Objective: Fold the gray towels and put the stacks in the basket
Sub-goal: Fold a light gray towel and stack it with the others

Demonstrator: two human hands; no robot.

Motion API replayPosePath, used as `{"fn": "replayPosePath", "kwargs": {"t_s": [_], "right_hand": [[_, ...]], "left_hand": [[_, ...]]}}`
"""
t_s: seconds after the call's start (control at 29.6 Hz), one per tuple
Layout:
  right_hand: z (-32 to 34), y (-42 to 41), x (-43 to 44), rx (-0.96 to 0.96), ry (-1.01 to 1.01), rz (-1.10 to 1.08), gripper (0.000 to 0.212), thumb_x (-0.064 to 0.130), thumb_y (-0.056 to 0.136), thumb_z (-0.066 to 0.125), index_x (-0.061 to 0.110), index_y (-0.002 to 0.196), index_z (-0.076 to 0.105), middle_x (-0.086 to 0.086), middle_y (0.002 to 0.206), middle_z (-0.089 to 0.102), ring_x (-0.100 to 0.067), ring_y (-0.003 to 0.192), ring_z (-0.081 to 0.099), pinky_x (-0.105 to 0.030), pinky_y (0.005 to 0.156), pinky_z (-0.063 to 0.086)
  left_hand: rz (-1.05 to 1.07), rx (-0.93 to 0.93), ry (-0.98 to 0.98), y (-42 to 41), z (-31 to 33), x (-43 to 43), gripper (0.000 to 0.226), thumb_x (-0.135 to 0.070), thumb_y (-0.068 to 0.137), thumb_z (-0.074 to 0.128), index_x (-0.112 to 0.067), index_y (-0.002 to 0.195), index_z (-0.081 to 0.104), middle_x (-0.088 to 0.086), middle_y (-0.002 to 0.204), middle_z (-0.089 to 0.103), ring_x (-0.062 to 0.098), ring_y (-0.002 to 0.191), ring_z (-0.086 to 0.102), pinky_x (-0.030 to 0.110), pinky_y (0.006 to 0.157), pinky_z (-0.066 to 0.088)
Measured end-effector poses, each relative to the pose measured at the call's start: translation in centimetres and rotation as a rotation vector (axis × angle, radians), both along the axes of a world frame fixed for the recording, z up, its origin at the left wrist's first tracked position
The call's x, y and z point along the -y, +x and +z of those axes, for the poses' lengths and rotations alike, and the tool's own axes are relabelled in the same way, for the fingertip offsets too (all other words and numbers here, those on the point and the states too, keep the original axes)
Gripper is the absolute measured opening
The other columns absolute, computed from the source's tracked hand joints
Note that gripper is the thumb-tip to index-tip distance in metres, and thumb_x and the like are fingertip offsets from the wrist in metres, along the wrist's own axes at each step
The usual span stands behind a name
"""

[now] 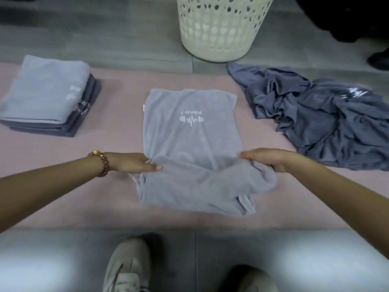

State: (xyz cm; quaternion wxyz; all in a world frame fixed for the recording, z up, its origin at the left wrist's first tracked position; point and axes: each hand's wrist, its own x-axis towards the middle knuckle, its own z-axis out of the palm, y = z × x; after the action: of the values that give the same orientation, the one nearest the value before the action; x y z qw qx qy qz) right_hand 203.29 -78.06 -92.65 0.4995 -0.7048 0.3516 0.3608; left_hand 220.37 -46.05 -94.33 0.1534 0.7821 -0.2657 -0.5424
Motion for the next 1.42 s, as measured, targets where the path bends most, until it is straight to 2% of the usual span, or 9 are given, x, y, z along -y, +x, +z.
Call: {"fn": "replayPosePath", "kwargs": {"t_s": [0.17, 0.3, 0.47, 0.68, 0.88, 0.98, 1.12, 1.25, 1.42], "right_hand": [[-2.7, 0.8, 1.9, 0.354, -0.294, -0.284, 0.035, 0.051, 0.081, 0.064, 0.019, 0.094, 0.054, -0.001, 0.093, 0.057, -0.016, 0.081, 0.052, -0.025, 0.06, 0.039], [-2.5, -0.8, 2.8, 0.355, -0.117, -0.073, 0.038, 0.036, 0.077, 0.075, 0.016, 0.106, 0.06, -0.002, 0.108, 0.064, -0.016, 0.1, 0.06, -0.031, 0.09, 0.049], [-2.7, -3.1, 3.8, 0.51, -0.184, -0.067, 0.021, 0.014, 0.083, 0.069, 0.009, 0.102, 0.062, -0.002, 0.101, 0.067, -0.015, 0.092, 0.062, -0.014, 0.073, 0.051], [-0.8, -2.9, 4.6, 0.837, -0.06, -0.648, 0.033, 0.046, 0.078, 0.065, 0.018, 0.093, 0.059, 0.0, 0.088, 0.066, -0.012, 0.077, 0.064, -0.026, 0.066, 0.054], [-0.8, 0.6, 4.8, 0.616, -0.321, -0.403, 0.021, 0.022, 0.092, 0.059, 0.005, 0.079, 0.062, -0.008, 0.077, 0.064, -0.026, 0.078, 0.06, -0.03, 0.067, 0.046], [1.7, 3.9, 5.4, 0.809, -0.454, -0.469, 0.02, 0.022, 0.09, 0.061, 0.012, 0.072, 0.06, -0.003, 0.075, 0.062, -0.012, 0.068, 0.057, -0.021, 0.061, 0.045], [3.7, 10.2, 7.1, 0.955, -0.662, -0.421, 0.033, 0.02, 0.091, 0.059, 0.006, 0.063, 0.049, -0.004, 0.058, 0.045, 0.003, 0.047, 0.043, -0.013, 0.046, 0.032], [1.4, 16.4, 9.1, 0.915, -0.686, -0.389, 0.047, 0.017, 0.092, 0.058, 0.016, 0.052, 0.033, 0.0, 0.052, 0.037, -0.008, 0.05, 0.038, -0.025, 0.053, 0.031], [-4.5, 21.6, 10.0, 0.762, -0.604, -0.347, 0.033, 0.023, 0.091, 0.06, 0.005, 0.065, 0.048, -0.009, 0.065, 0.052, -0.02, 0.065, 0.049, -0.03, 0.056, 0.032]], "left_hand": [[0.251, 0.541, -0.186, 0.4, -4.3, 0.2, 0.07, -0.068, 0.062, 0.054, -0.024, 0.116, 0.058, 0.01, 0.113, 0.056, 0.029, 0.114, 0.048, 0.038, 0.096, 0.042], [0.298, 0.619, -0.296, -0.2, -5.1, 1.2, 0.068, -0.061, 0.055, 0.059, -0.03, 0.115, 0.062, 0.005, 0.129, 0.046, 0.023, 0.127, 0.036, 0.044, 0.108, 0.029], [0.354, 0.608, -0.608, -0.5, -4.3, 1.8, 0.004, -0.025, 0.08, 0.069, -0.021, 0.079, 0.068, -0.003, 0.096, 0.067, -0.006, 0.087, 0.058, 0.026, 0.085, 0.045], [0.95, 0.589, -0.844, 0.2, -1.9, 2.5, 0.025, -0.015, 0.096, 0.051, -0.022, 0.073, 0.043, -0.001, 0.072, 0.048, 0.008, 0.067, 0.045, 0.023, 0.064, 0.04], [0.841, 0.7, -0.739, 2.8, -0.7, 2.4, 0.01, -0.01, 0.093, 0.053, -0.01, 0.083, 0.057, 0.004, 0.077, 0.056, 0.011, 0.074, 0.052, 0.008, 0.061, 0.039], [0.816, 0.807, -0.788, 6.2, 1.6, 2.8, 0.005, -0.01, 0.093, 0.055, -0.01, 0.091, 0.059, 0.002, 0.079, 0.059, -0.003, 0.071, 0.054, 0.01, 0.066, 0.04], [0.853, 0.886, -0.827, 11.5, 3.4, 4.5, 0.019, -0.016, 0.094, 0.055, 0.0, 0.098, 0.063, 0.011, 0.088, 0.062, 0.016, 0.084, 0.055, 0.013, 0.061, 0.042], [0.766, 0.924, -0.675, 17.3, 0.5, 6.3, 0.021, -0.015, 0.092, 0.057, 0.001, 0.099, 0.068, 0.008, 0.091, 0.064, 0.015, 0.09, 0.055, 0.022, 0.071, 0.036], [0.782, 0.783, -0.57, 21.7, -3.1, 8.0, 0.027, -0.012, 0.092, 0.058, -0.003, 0.066, 0.056, 0.007, 0.071, 0.051, 0.016, 0.076, 0.044, 0.012, 0.051, 0.033]]}}
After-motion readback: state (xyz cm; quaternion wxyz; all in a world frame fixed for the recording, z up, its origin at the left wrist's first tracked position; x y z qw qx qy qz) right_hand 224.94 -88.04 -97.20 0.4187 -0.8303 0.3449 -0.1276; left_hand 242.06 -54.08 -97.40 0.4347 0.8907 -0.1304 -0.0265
